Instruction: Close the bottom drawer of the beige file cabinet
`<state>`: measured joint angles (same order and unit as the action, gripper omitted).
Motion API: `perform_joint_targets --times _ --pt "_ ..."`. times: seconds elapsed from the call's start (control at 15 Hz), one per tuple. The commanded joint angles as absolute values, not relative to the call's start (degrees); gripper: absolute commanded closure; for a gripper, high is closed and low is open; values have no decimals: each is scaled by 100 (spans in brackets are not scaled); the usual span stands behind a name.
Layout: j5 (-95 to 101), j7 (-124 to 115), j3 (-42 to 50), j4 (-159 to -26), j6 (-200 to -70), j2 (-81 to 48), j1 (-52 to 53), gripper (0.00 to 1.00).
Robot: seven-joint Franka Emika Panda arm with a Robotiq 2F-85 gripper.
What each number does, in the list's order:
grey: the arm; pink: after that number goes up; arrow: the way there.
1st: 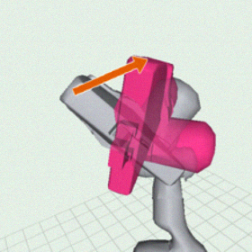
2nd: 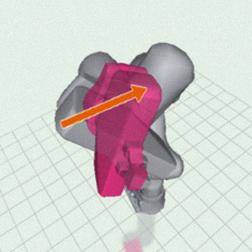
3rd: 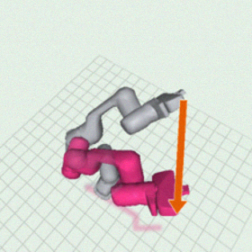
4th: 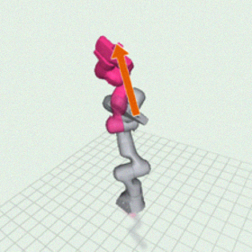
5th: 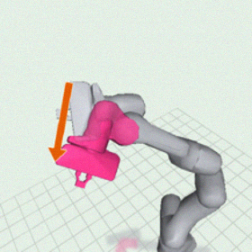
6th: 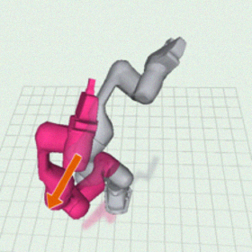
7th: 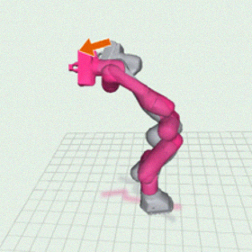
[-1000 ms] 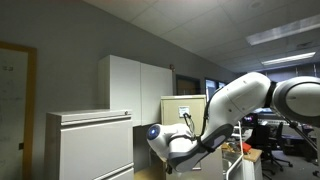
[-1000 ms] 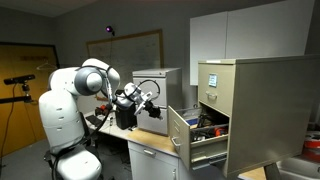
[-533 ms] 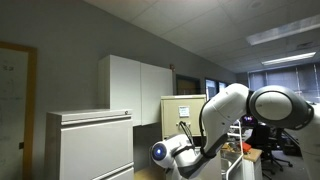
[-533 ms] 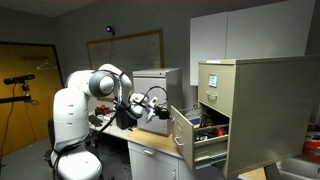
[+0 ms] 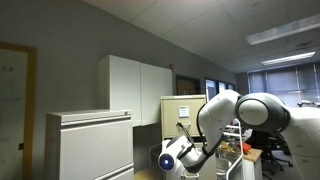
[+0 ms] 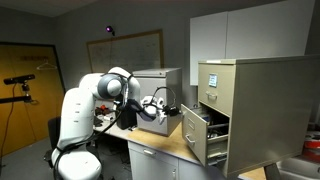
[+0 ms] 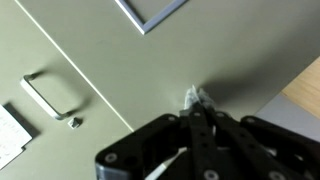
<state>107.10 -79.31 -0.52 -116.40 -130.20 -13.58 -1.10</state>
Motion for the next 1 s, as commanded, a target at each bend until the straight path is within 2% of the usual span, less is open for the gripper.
perform_joint_targets --times 0.0,0.6,0.93 --pt "11153 -7915 100 -10603 -12890 -1974 -304 100" --pt "10608 -7684 193 -8879 -12942 -2866 -616 100" --pt "9490 -7731 96 -8323 -13340 -3096 -771 100"
